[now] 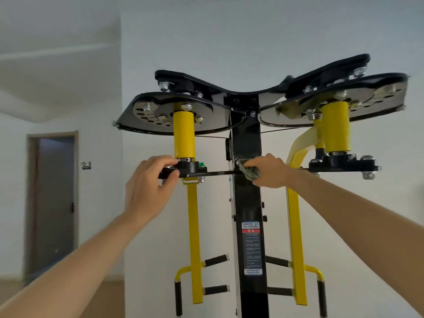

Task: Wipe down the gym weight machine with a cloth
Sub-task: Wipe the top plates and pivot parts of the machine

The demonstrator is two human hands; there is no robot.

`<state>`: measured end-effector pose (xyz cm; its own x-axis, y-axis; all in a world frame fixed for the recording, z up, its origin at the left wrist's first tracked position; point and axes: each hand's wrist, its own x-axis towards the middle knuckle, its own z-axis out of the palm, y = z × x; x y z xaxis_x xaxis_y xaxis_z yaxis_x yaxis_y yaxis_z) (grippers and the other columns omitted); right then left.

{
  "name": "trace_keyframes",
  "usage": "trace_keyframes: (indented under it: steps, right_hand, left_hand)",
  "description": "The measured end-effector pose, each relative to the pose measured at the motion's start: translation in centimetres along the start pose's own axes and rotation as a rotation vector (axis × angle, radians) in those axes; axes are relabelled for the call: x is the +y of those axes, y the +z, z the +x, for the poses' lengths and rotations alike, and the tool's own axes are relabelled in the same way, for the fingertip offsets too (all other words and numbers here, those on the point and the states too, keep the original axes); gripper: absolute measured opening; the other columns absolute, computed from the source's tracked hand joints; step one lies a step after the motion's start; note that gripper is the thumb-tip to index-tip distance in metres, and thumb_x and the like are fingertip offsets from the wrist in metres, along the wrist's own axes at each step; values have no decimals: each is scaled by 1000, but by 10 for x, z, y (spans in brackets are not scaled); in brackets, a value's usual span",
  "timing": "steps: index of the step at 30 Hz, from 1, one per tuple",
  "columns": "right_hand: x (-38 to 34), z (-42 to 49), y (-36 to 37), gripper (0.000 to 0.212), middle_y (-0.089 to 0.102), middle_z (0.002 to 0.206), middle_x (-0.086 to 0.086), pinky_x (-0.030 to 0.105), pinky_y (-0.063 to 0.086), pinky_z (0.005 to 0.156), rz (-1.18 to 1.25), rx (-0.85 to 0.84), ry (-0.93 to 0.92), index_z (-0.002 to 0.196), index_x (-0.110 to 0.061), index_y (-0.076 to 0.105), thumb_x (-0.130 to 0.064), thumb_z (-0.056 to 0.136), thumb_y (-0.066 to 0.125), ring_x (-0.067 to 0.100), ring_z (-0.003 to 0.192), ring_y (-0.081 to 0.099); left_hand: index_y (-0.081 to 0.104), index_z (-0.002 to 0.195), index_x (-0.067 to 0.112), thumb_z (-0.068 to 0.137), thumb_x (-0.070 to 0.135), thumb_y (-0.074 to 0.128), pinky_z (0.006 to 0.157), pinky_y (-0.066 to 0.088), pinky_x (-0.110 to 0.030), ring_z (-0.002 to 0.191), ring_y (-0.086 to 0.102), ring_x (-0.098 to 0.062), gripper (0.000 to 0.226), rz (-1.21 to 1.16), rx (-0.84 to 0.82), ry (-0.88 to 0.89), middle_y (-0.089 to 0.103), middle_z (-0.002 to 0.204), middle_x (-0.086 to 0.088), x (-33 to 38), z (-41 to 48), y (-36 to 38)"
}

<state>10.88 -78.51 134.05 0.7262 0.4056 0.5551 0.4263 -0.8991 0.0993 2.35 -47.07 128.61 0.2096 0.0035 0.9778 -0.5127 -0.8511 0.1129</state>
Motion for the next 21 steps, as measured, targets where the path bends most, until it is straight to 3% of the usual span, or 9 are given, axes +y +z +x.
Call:
trace_keyframes:
  steps: [2,5,8,11,13,16,21]
  right_hand:
    - [-9,1,-2,46,63,108,-6,41,50,91,82,-12,-54,132,-31,58,-23,88,69,21,99,60]
    - [-30,8,-1,50,67,116,1,39,56,92,285,-27,-166,136,-25,58,-18,87,70,21,98,67]
    - [-51,19,1,51,65,112,-1,38,58,88,363,-17,-254,137,-25,57,-15,87,68,20,94,66]
    - [-65,29,-1,43,66,108,1,30,56,84,387,25,-342,131,-18,62,-5,90,65,15,90,62]
    - [-63,34,-2,33,67,102,-1,25,54,80,411,18,-342,124,-15,67,-6,92,64,9,82,60]
    - [-49,38,-5,16,65,89,-3,36,53,86,353,-83,-284,105,-13,70,-7,92,64,12,80,59]
    - [-14,37,-19,25,68,97,1,38,51,87,208,-207,-104,105,-15,72,-4,83,72,18,89,61]
  left_hand:
    - [64,123,25,91,29,71,75,49,-32,118,55,-19,33,115,-44,113,60,135,7,10,4,0]
    - [61,128,24,85,41,76,87,52,-42,132,43,-27,49,269,-128,273,46,150,-2,16,19,4]
    - [60,128,26,80,52,76,96,52,-54,141,31,-33,57,352,-195,316,35,156,-5,17,34,9]
    - [61,127,26,78,53,78,88,57,-55,143,28,-34,58,316,-195,303,30,156,-6,15,37,17]
    - [62,126,27,77,53,77,79,60,-52,140,30,-32,57,275,-166,290,30,156,-5,13,35,21]
    - [63,125,28,77,55,77,74,61,-51,137,33,-31,57,270,-135,289,31,156,-3,9,33,24]
    - [66,123,25,77,53,78,71,60,-49,134,39,-33,56,258,-89,317,37,155,-5,7,31,27]
